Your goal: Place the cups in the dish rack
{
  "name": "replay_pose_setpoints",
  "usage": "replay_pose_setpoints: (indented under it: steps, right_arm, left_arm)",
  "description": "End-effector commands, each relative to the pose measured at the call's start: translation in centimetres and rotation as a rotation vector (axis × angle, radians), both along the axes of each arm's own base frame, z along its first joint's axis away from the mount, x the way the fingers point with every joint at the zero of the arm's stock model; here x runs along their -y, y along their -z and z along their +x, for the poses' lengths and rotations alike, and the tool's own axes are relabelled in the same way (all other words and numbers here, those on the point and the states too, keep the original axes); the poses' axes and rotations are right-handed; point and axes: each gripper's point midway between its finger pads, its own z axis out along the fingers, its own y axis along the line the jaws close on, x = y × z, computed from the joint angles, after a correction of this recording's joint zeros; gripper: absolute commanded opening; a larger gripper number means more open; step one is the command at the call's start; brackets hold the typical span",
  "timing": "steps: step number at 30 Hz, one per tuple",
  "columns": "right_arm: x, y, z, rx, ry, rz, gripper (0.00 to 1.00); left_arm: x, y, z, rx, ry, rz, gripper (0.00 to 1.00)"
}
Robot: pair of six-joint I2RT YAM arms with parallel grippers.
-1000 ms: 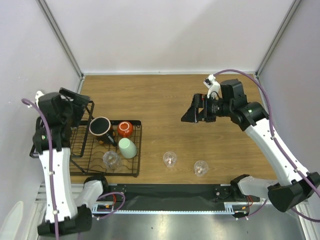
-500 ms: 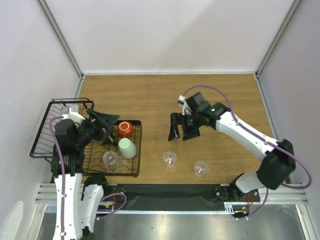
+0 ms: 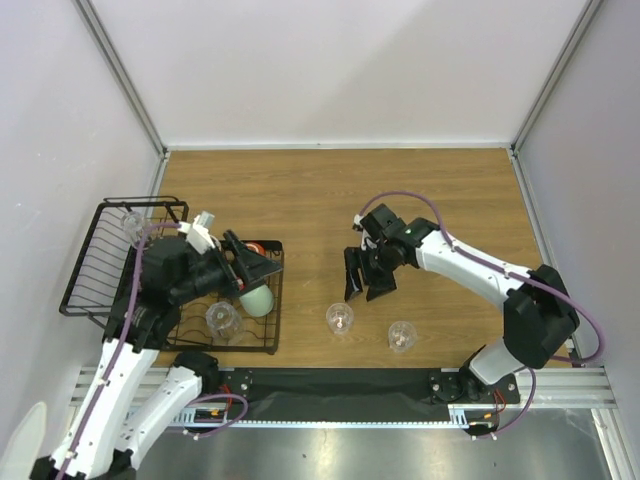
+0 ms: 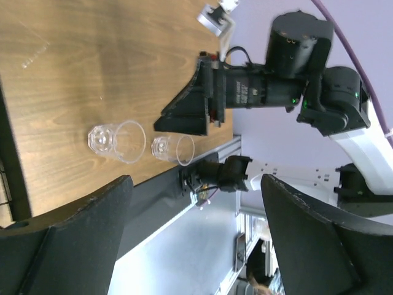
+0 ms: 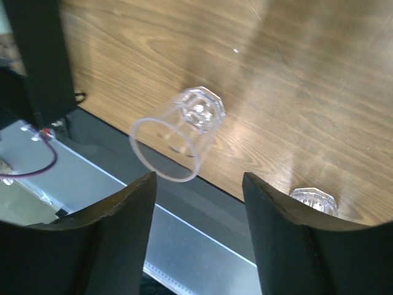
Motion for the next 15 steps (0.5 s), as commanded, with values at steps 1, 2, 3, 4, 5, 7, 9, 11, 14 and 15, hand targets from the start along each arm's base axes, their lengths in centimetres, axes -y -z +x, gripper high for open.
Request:
replay_pose_setpoints:
  steps: [1,2,3,4,5,7,9,11,14,15]
  right_arm:
    - [-1.0,0.9,0.0,-0.008,-0.001,0.03,0.63]
    - [-1.1,1.4,0.1,-0.017,-0.007,0.023,0.62]
    - [-1.2,1.5,0.1,-0.02,-0.014,0.022,0.61]
    - [-1.4,1.7,0.1,-0.022,-0.022,0.022,0.6]
    - [-1.5,2.0,0.0,-0.023,-0.034,0.016,0.6]
    - [-1.7,2.4,-0.1,-0.03,-0.05,0.015,0.59]
    - [-1.6,3.1,-0.2,-0.039,-0.068,0.002,0.54]
    - [-1.4,3.5,-0.2,-0.037,-0.074,-0.012,0.52]
    - [-1.4,4.1,-0.6,-0.062,-0.092,-0.01,0.51]
    - [-1.5,4.1,-0.7,-0.065,-0.101,-0.007,0.51]
  left_arm:
    - [1.2,0.4,0.6,-0.02,-0.023,-0.034,0.91]
    - [1.2,0.6,1.1,-0.022,-0.048,-0.03,0.91]
    - [1.9,0.7,0.9,-0.024,-0.035,-0.031,0.91]
    - [2.3,0.7,1.1,-0.028,-0.039,-0.046,0.91]
    - [2.8,1.0,1.5,-0.034,-0.046,-0.043,0.92]
    - [4.2,1.0,1.1,-0.048,-0.005,-0.052,0.92]
    - [5.5,1.8,1.0,-0.075,0.026,-0.031,0.92]
    - [6.3,1.7,1.4,-0.081,0.037,-0.013,0.93]
    - [6.8,0.9,1.9,-0.062,0.04,0.007,0.94]
    - [6.9,0.7,2.0,-0.057,0.04,0.01,0.94]
